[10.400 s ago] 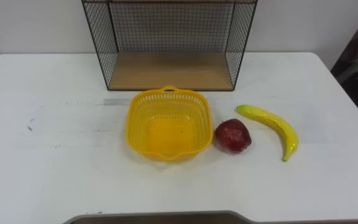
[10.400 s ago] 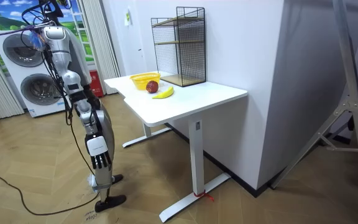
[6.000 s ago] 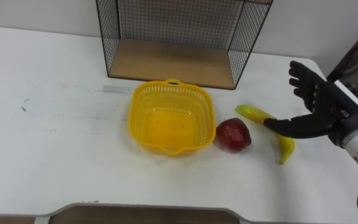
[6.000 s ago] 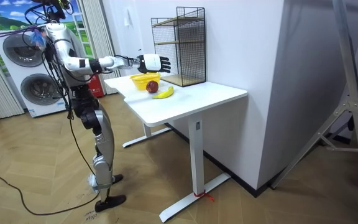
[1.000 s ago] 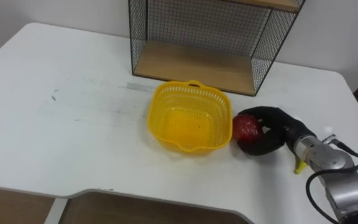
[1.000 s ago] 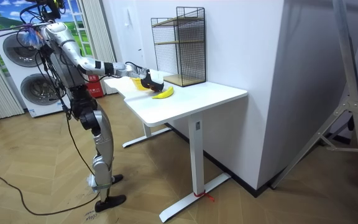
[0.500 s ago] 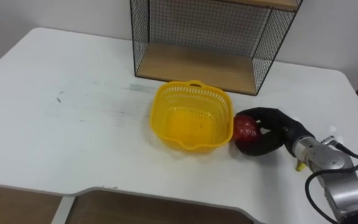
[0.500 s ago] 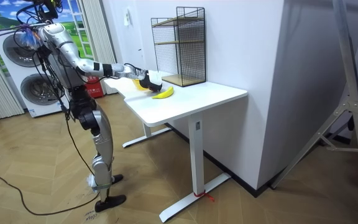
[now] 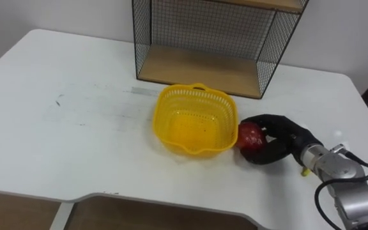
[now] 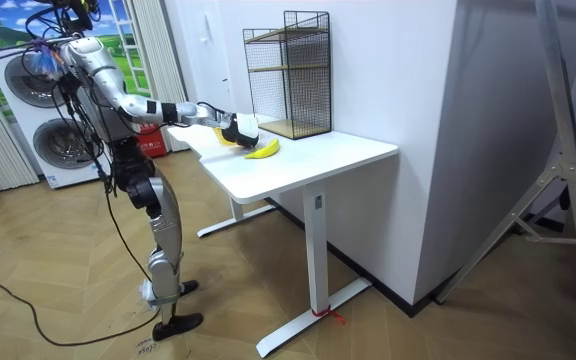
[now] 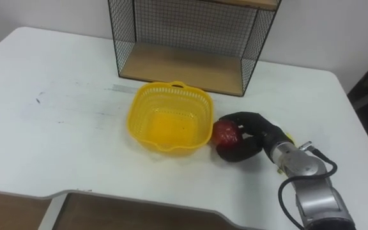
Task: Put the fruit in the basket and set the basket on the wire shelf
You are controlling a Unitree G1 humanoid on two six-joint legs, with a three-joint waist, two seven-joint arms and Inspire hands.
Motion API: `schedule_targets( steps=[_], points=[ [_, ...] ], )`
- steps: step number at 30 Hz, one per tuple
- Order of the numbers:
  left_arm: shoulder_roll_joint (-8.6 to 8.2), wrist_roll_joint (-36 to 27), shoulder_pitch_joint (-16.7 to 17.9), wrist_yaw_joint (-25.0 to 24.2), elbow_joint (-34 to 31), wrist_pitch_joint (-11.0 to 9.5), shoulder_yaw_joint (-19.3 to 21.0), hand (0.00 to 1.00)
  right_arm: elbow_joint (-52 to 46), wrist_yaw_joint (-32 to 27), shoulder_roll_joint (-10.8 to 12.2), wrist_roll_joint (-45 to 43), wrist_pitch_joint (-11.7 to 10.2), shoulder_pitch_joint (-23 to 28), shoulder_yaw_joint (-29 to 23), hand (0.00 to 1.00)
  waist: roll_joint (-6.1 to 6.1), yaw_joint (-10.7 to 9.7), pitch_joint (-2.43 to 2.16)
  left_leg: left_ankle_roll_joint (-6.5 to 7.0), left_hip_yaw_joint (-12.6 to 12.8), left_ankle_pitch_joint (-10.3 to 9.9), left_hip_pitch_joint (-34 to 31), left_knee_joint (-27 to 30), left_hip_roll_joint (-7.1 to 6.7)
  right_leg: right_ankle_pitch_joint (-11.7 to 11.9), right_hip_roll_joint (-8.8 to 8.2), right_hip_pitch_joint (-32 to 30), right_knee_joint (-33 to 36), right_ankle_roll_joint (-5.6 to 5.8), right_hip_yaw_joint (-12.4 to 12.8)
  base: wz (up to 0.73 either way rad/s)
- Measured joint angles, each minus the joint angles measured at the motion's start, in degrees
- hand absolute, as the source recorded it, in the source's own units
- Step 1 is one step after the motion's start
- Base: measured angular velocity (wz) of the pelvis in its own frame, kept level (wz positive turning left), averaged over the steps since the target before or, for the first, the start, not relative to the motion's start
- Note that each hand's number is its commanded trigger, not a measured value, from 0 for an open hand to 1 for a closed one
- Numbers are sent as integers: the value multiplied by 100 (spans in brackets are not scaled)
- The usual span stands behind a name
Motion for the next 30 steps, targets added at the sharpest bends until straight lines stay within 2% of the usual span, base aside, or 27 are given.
schedule_targets(
  steps=[8, 10, 16, 22, 25, 30],
  points=[
    [4, 4, 14, 1, -11, -15, 36, 0, -10, -22, -2, 76, 0, -1, -30, 100, -50, -110, 5, 18, -6, 12, 15, -38, -36, -15, -27, -2, -14, 23, -1, 0],
    [15, 3, -1, 20, -17, -50, 116, 0, -10, -53, -1, 143, 0, -1, -96, 100, -91, -123, 22, 19, -6, 12, 18, -42, -38, -15, -28, -14, -14, 23, 1, 0],
    [17, 1, 8, 14, -19, -99, 118, 0, -151, -248, -2, 362, 0, 0, -233, 100, -120, -141, 10, 19, -3, 12, 39, -71, -27, -14, -23, 0, -6, 23, 1, 0],
    [16, 3, 11, -104, -23, -106, 122, 0, -338, -266, -3, 361, 0, 0, -235, 100, -93, -145, 22, 17, 2, 12, 100, -100, -20, -14, -21, 43, 1, 22, 12, 0],
    [16, 3, 31, -106, -22, -105, 135, 0, -634, -321, -7, 368, 3, -1, -242, 100, -43, -155, 30, 18, 2, 12, 107, -105, -22, -14, -23, 47, 1, 22, 18, 0],
    [15, 7, 84, -98, -20, -107, 135, 0, -891, -441, -8, 368, -1, -1, -292, 100, 39, -167, 3, 18, 5, 13, 147, -129, -26, -14, -25, 81, -8, 23, 1, 0]
  ],
)
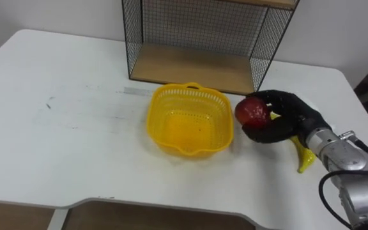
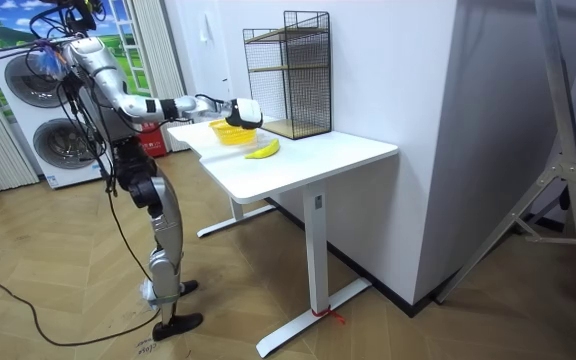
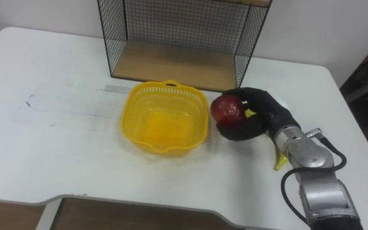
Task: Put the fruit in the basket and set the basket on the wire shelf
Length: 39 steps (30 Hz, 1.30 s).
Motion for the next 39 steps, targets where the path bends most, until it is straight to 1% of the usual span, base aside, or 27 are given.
schedule_targets(
  steps=[1, 3, 8, 11, 15, 16, 19, 21, 26, 29, 32, 36, 39],
  points=[
    [0, 0, 11, 2, 0, 0, 0, 0, -14, -15, 0, 0, 0, 0, -12, 100, 13, 0, 9, 0, -1, 0, 26, -10, 0, 0, 0, 22, -1, 0, 0, 0],
    [1, 6, 55, 3, -1, 0, 6, 0, -99, -22, -1, -4, -1, -3, -55, 100, 35, 9, 1, -5, -8, 5, 56, -47, 0, 0, -2, 32, 1, 0, -1, -2],
    [-5, 7, 72, 12, 2, -16, -23, 0, -107, -62, -10, -5, -25, -50, -109, 100, 16, 21, -2, -13, 1, 42, 82, -109, -6, 0, -6, 26, -2, 0, 0, 0],
    [-6, 5, 82, 16, 2, -17, -24, 0, -111, -87, -11, -6, -29, -50, -109, 100, -3, 21, 9, -15, -1, 50, 93, -127, -7, 0, -7, 20, 0, 0, 1, 0],
    [-5, 2, 48, 10, 8, -18, -31, 0, -354, -136, -35, 9, -51, -52, -105, 100, -26, 42, 5, -18, 2, 59, 60, -129, -5, 0, -8, -48, 2, 0, 7, 0],
    [-5, 2, 26, 9, 11, -23, -34, 0, -357, -137, -35, 10, -101, -75, -101, 100, -39, 44, 9, -18, 4, 62, 62, -133, -4, 0, -8, -67, 3, 0, 10, 0],
    [-2, 1, -22, 10, 9, -78, -33, 0, -366, -137, -37, 9, -103, -109, -100, 100, -91, 47, 7, -21, 19, 89, 64, -193, -4, 0, -11, -78, 5, 0, 16, 0],
    [-9, 2, -47, 9, 9, -99, -33, 0, -475, -122, -39, 6, -102, -108, -94, 100, -113, 48, 24, -23, 40, 91, 54, -203, -1, 0, -5, -90, 5, -1, 53, -3],
    [-11, 1, -91, 12, 6, -104, -37, 0, -936, -103, -37, -8, -99, -108, -76, 100, -112, 54, 25, -22, 113, 91, 10, -223, 7, 1, -4, -165, 11, -1, 112, -6],
    [-10, 3, -82, 10, 6, -103, -35, 0, -1091, 20, -38, -32, -95, -109, -15, 100, -121, 59, 19, -22, 103, 91, -30, -225, 3, 1, -3, -174, 10, -1, 112, 0],
    [-11, 5, -84, 1, 6, -100, -33, 0, -1212, 132, -38, -241, -72, -109, 115, 100, -134, 64, 11, -22, 105, 91, -44, -225, 6, 1, -1, -192, 9, -1, 114, 0],
    [-4, 6, -93, -65, 5, -99, -30, 0, -1262, 316, -37, -604, -72, -109, 151, 100, -130, 98, 13, -22, 103, 90, -55, -215, 7, 1, 0, -193, 8, -1, 119, 0],
    [-4, -7, -97, -106, 7, -100, -38, 0, -1264, 399, -37, -659, -70, -109, 160, 100, -132, 142, 13, -22, 100, 90, -60, -207, 10, 2, 3, -192, 10, -3, 125, 0]
  ],
)
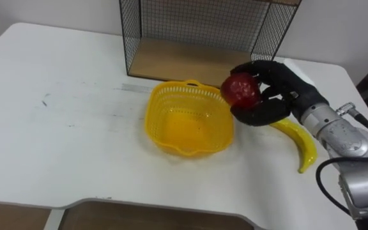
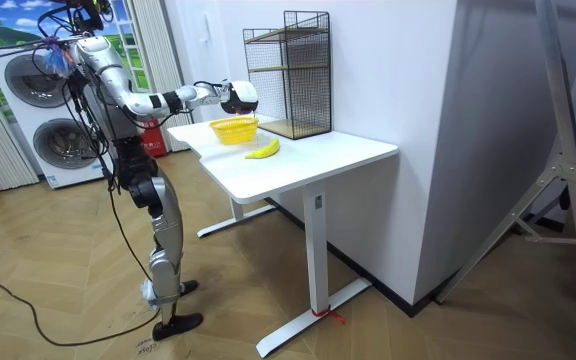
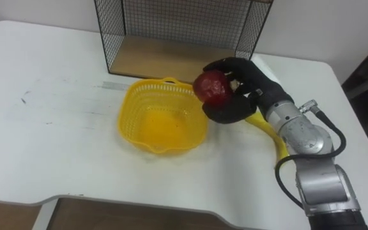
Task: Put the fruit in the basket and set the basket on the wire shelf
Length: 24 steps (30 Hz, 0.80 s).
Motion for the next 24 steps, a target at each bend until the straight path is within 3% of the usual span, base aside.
schedule_targets(
  steps=[22, 23, 24],
  points=[
    [21, -101, -53, 247, 15, -12, -398, 0, -348, 233, 5, -18, 2, 2, 544, 100, 11, 76, 15, -1, -90, -1, -19, 17, -9, 6, 2, -1, 1, -10, -71, 1],
    [23, -101, -63, 254, 15, -12, -423, 0, -348, 232, 5, -18, 2, 2, 570, 73, 11, 76, 15, -1, -90, -1, -18, 14, -9, 6, 3, -2, 1, -10, -71, 0],
    [25, -99, -84, 259, 15, -11, -490, 0, -362, 232, 11, -21, 2, 2, 641, 56, 17, 78, 19, -1, -87, 0, -12, 9, -8, 6, 3, -4, 0, -10, -68, 0]
  ],
)
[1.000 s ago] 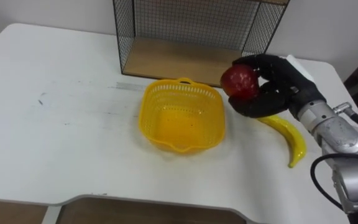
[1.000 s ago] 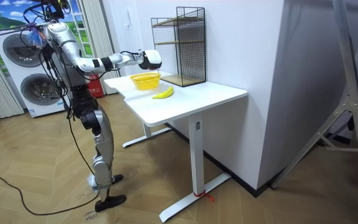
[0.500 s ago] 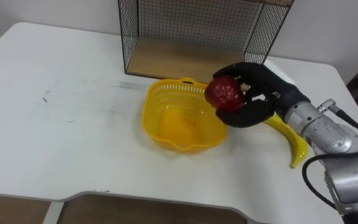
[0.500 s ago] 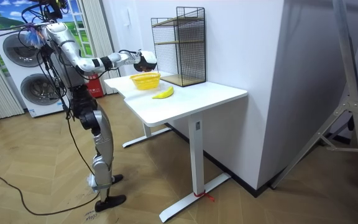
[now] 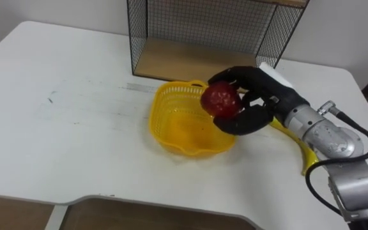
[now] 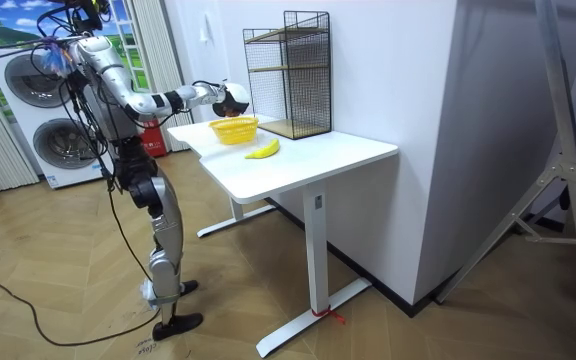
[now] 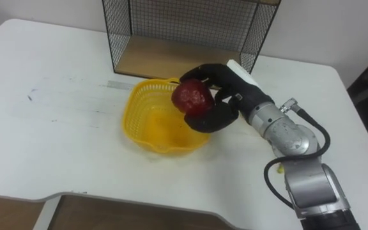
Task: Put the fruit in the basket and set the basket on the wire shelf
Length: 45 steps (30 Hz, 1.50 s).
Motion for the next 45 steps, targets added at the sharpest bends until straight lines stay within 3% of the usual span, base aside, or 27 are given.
schedule_targets(
  steps=[1, 2, 3, 12, 16, 22, 41, 45],
  points=[
    [-7, 7, -15, -3, 0, 0, -28, 0, -41, 3, 27, -14, 2, 0, 60, 49, 6, 6, 5, 0, -1, 0, -9, -5, 0, 0, 1, -1, -1, 0, 0, 0],
    [-11, 16, -17, -7, 0, 0, -27, 0, -59, 5, 38, -33, 2, 0, 79, 14, 6, 8, 5, 0, -1, 0, -9, -6, 0, 0, 1, -1, -2, 0, 1, 0],
    [-13, 36, -25, -17, -1, 1, -27, 0, -85, 5, 43, -81, 2, 0, 110, 0, 5, 21, 4, 0, -4, 0, -7, -10, 0, 0, 2, 0, -1, 0, 1, 0],
    [-13, 36, -32, -39, -3, 73, -28, 0, -105, 2, 51, -103, 71, -1, 112, 0, -21, 136, -11, 0, -17, 0, -7, -7, -2, 0, 0, 3, -2, 0, 0, 0],
    [-10, 35, -31, -30, -4, 116, -75, 0, -118, 1, 70, -98, 78, -1, 114, 0, 6, 135, 13, 0, -17, -1, -14, 5, -3, 0, 0, 2, -1, 0, 2, 0],
    [-10, 35, -35, -23, -8, 117, -133, 0, -221, 1, 76, -97, 87, -1, 115, 0, 2, 133, 10, 0, -17, -1, -27, 13, -3, 0, 0, -8, -1, 0, 2, 0],
    [-14, 37, -32, -19, -15, 113, -61, 0, -227, -37, 66, -55, 103, 0, 107, 0, 10, 81, 7, 0, -23, 0, -66, 31, -5, 0, 1, -32, -1, 0, 10, 0],
    [-22, 37, -27, -32, -15, 95, 50, 0, -236, -75, 66, -49, 84, -1, -4, 0, 23, -11, 9, 1, -17, 0, -80, 37, -8, 0, -7, -39, -1, 0, -27, 1]
  ],
)
